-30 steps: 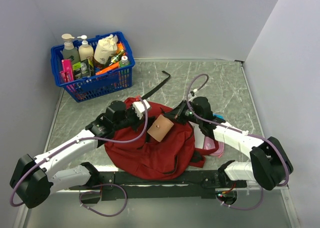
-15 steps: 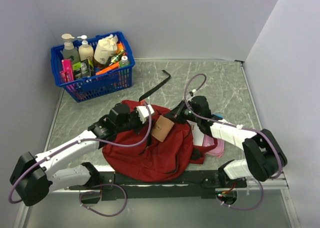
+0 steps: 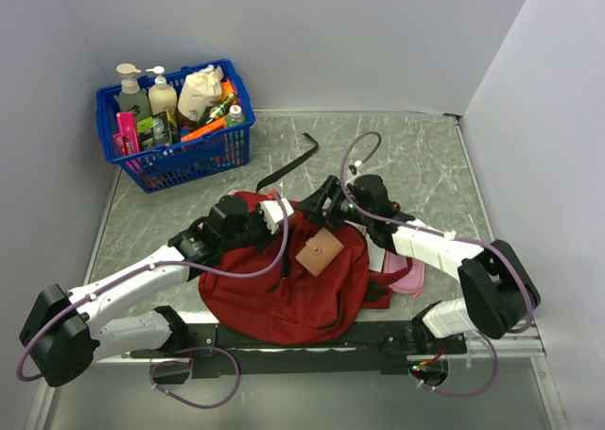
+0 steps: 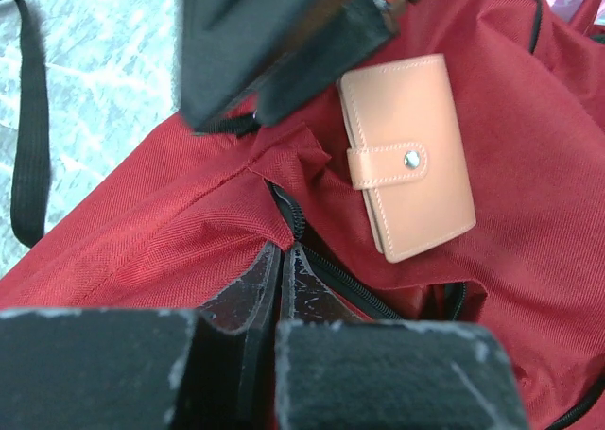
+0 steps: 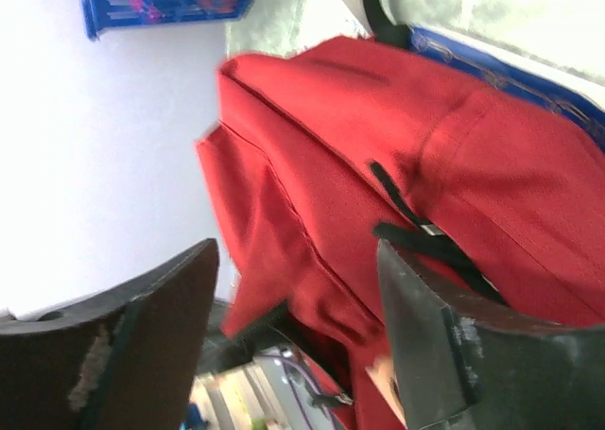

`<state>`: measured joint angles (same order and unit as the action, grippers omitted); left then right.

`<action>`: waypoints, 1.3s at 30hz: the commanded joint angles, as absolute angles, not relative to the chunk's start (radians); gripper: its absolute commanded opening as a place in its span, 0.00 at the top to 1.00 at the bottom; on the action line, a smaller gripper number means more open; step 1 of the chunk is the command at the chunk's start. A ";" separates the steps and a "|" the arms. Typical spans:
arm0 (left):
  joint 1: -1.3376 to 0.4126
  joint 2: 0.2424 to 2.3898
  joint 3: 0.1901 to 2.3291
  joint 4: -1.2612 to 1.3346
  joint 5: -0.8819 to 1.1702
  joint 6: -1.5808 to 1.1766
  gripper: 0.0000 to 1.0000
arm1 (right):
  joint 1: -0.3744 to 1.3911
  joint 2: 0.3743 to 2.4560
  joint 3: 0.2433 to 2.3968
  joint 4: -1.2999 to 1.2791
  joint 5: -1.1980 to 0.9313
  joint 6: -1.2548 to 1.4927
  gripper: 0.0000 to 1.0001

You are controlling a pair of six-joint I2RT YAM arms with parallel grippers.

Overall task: Pack the student bag
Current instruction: Place the personal item in the student bag.

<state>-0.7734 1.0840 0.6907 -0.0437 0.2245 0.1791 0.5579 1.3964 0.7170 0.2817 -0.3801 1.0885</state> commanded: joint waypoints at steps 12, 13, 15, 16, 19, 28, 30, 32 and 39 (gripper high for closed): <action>-0.778 1.042 0.703 0.046 0.258 0.161 0.99 | 0.397 1.180 0.748 -0.118 -0.503 0.591 0.17; -0.779 1.040 0.700 0.049 0.256 0.158 0.99 | 0.396 1.177 0.762 -0.135 -0.514 0.566 0.17; -0.778 1.039 0.698 0.055 0.256 0.160 0.99 | 0.396 1.192 0.793 -0.201 -0.550 0.496 0.18; -0.778 1.039 0.698 0.057 0.256 0.161 0.99 | 0.397 1.203 0.817 -0.215 -0.569 0.476 0.18; -0.779 1.039 0.703 0.055 0.256 0.164 0.99 | 0.397 1.249 0.851 -0.271 -0.610 0.405 0.21; -0.778 1.040 0.698 0.058 0.253 0.163 0.99 | 0.397 1.204 0.854 -0.337 -0.601 0.348 0.27; -0.778 1.043 0.693 0.066 0.256 0.164 0.99 | 0.402 1.169 0.839 -0.336 -0.597 0.360 0.28; -0.779 1.046 0.693 0.069 0.259 0.163 0.99 | 0.408 1.154 0.827 -0.327 -0.597 0.365 0.29; -0.778 1.051 0.696 0.072 0.258 0.169 0.99 | 0.482 1.184 0.801 -0.296 -0.551 0.376 0.29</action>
<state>-0.7769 1.0702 0.6899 -0.0326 0.2321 0.1711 0.4355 1.1767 0.8215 -0.3267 -0.5858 0.3840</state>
